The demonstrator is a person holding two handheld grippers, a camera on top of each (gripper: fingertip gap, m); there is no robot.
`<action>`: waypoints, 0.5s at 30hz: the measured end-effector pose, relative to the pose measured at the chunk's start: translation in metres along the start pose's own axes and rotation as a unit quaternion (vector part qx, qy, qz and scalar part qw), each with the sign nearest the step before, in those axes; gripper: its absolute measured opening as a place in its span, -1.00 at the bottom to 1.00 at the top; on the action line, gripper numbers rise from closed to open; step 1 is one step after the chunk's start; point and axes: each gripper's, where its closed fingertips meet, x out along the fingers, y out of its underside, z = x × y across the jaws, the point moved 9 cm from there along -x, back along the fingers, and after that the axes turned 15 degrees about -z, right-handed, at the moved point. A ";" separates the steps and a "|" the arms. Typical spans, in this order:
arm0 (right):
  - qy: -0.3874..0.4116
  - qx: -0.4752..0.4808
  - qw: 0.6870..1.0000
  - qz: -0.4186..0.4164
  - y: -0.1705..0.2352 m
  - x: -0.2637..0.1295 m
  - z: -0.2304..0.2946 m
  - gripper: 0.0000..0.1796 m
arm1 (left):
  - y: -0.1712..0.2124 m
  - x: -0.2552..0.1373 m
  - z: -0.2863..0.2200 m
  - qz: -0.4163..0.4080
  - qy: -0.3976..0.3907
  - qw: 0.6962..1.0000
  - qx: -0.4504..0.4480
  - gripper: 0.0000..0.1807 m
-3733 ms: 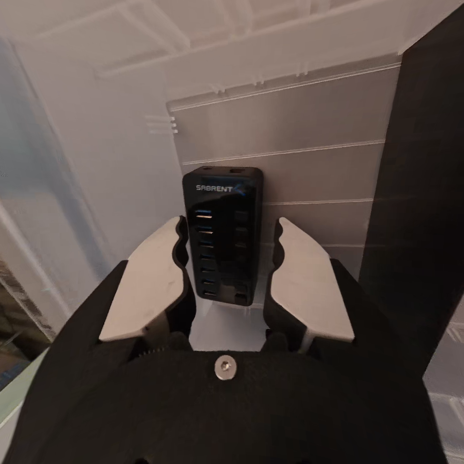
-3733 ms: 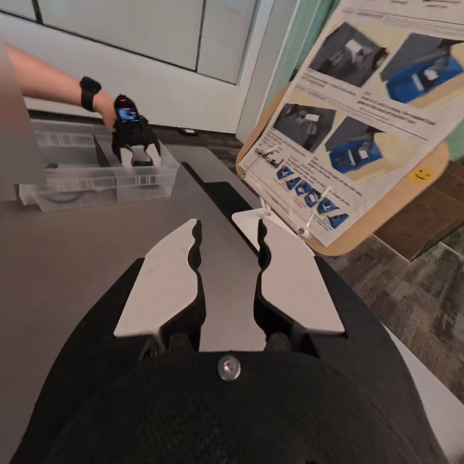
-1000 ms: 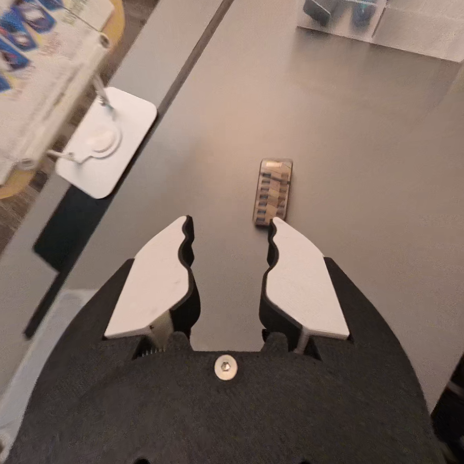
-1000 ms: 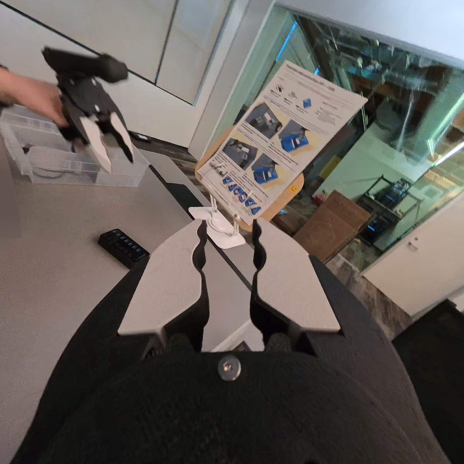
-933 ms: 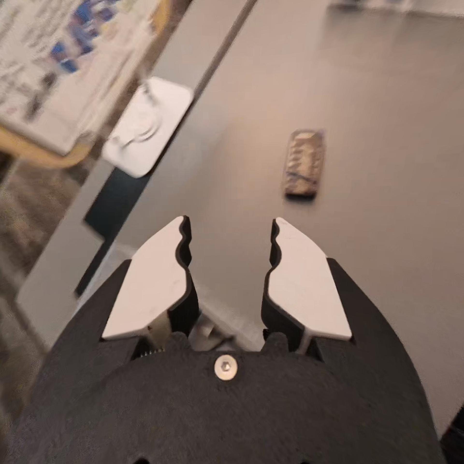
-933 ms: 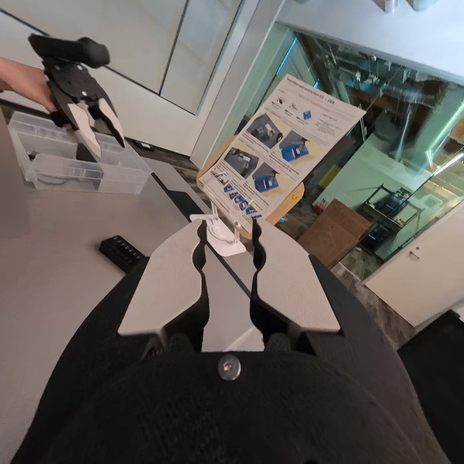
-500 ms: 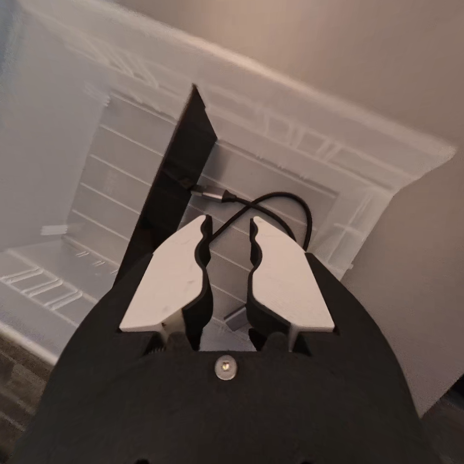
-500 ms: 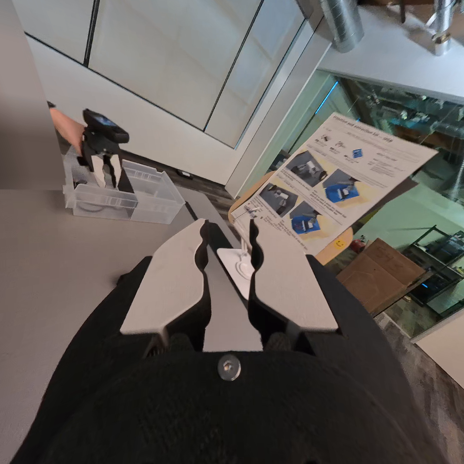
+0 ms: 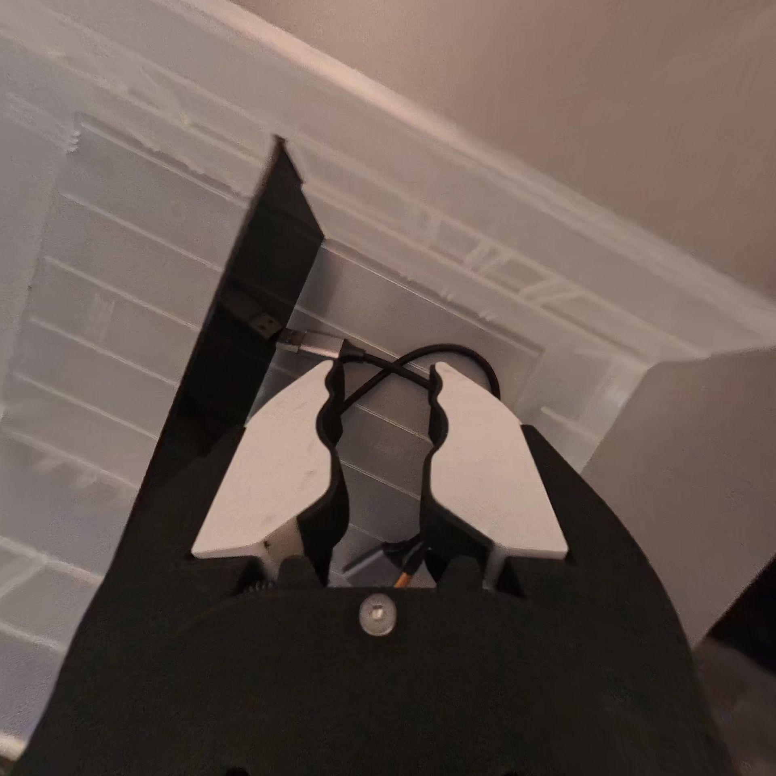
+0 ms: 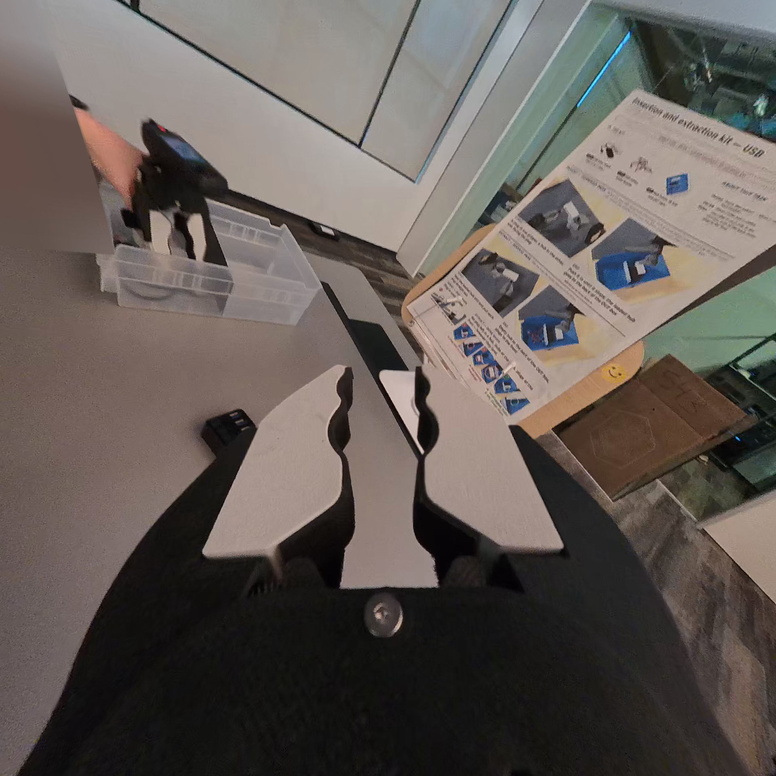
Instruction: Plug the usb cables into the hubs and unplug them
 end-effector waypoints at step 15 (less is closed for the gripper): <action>0.006 -0.023 0.998 0.061 0.011 -0.001 -0.001 -0.68 | 0.015 0.022 -0.017 0.114 -0.111 0.961 -0.225 -0.72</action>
